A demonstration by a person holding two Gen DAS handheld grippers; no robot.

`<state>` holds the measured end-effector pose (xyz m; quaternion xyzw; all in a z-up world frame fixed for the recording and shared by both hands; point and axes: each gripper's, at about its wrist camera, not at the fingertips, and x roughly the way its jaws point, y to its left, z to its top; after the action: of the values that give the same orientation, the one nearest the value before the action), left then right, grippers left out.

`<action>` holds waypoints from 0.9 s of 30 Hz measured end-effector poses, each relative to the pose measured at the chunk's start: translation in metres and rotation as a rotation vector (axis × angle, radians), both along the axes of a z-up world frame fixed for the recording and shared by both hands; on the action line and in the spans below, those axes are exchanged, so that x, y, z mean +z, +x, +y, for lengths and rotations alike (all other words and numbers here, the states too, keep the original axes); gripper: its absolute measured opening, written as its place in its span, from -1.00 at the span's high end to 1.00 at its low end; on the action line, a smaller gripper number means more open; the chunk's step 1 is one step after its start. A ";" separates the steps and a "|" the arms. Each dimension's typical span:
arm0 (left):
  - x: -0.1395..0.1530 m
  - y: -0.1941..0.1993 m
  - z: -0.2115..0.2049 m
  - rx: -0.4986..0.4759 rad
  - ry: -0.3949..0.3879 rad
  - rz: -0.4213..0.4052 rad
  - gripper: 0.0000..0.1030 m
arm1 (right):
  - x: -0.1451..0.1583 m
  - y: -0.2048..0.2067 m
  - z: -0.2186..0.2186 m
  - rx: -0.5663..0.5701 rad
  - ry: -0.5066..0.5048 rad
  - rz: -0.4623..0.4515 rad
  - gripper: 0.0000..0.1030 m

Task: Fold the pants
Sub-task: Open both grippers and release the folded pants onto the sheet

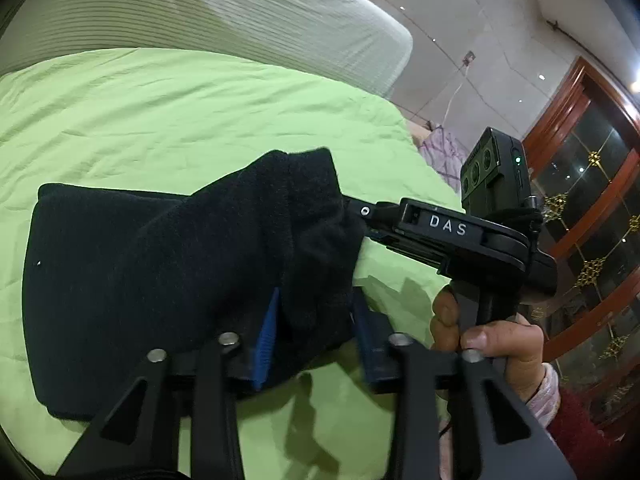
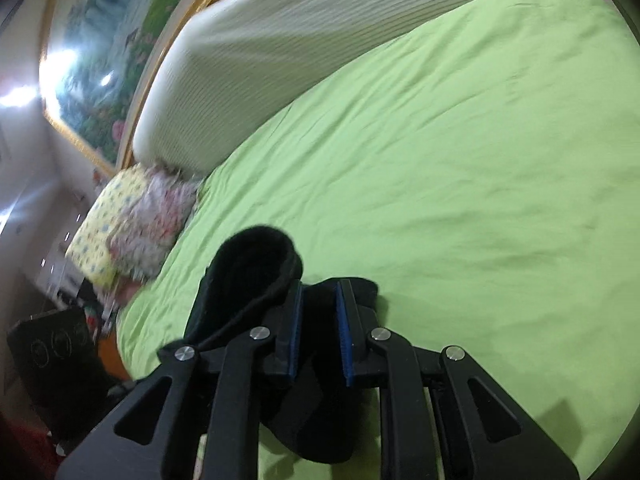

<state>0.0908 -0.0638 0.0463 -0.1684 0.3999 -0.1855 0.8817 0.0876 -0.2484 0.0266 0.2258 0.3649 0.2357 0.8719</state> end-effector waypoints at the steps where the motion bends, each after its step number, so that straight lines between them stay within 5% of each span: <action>1: 0.002 -0.002 0.002 -0.003 -0.008 -0.001 0.00 | 0.003 -0.003 -0.002 -0.038 -0.012 -0.001 0.46; 4: 0.005 -0.009 0.007 0.001 -0.015 -0.017 -0.01 | 0.006 -0.010 -0.007 -0.097 -0.030 0.004 0.02; 8: 0.009 -0.019 0.022 0.028 -0.025 -0.019 -0.04 | 0.011 -0.020 -0.010 -0.137 -0.010 -0.004 -0.22; 14: 0.013 -0.030 0.049 0.104 -0.046 -0.034 -0.10 | 0.028 -0.039 0.004 -0.182 -0.084 -0.068 -0.31; 20: 0.012 -0.035 0.073 0.195 -0.056 -0.031 -0.14 | 0.046 -0.061 0.039 -0.250 -0.283 -0.161 -0.52; 27: 0.008 -0.039 0.098 0.278 -0.052 -0.023 -0.21 | 0.047 -0.061 0.056 -0.271 -0.377 -0.155 -0.54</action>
<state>0.0523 0.0343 0.0545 -0.2428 0.3578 -0.0740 0.8986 0.0267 -0.1919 0.0732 0.0872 0.3009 0.0607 0.9477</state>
